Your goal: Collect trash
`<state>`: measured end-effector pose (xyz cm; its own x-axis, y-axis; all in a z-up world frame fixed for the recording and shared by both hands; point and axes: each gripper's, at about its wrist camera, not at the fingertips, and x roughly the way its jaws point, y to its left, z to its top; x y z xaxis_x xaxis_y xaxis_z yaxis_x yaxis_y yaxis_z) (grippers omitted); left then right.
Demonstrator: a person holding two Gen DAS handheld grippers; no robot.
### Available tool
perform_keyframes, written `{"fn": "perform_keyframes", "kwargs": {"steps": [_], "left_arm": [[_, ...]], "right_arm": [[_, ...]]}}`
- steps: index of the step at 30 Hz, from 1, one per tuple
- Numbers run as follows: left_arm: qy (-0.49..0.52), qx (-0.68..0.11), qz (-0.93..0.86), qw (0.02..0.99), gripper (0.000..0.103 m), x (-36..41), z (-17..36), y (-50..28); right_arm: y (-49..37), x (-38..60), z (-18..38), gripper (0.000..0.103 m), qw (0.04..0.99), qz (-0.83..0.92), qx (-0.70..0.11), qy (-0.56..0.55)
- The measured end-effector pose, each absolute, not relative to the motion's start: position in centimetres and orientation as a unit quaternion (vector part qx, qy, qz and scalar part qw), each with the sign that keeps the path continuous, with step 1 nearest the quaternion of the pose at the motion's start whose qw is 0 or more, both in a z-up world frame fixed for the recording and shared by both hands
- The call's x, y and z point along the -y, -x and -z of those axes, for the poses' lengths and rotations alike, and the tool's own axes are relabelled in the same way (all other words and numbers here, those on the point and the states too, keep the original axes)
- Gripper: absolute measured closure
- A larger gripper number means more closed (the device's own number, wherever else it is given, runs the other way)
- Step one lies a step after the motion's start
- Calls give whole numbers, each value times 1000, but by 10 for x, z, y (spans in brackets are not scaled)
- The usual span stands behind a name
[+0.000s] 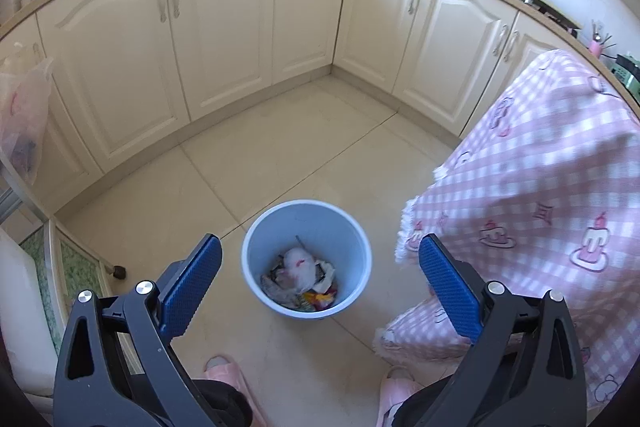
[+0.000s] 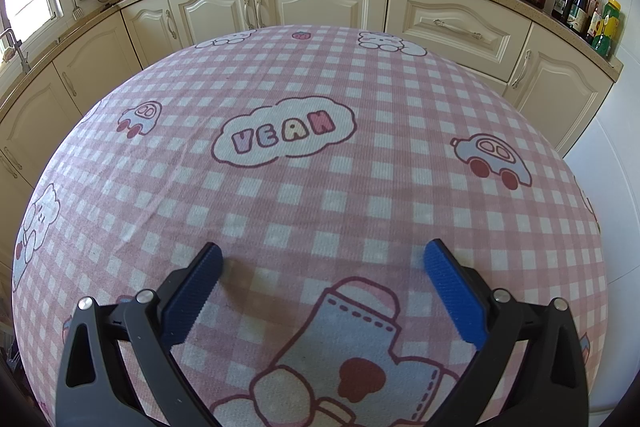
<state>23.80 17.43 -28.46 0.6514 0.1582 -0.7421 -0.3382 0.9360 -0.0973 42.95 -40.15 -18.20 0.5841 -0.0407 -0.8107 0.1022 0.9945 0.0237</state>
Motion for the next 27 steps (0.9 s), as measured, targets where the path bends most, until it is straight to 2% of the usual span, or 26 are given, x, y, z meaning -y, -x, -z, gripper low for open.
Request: {"fn": "perform_keyframes", "kwargs": {"steps": [27], "left_arm": [[138, -384, -112, 906, 8, -167, 284, -227]], "right_arm": [[-429, 402, 182, 4, 889, 40, -454, -34]]}}
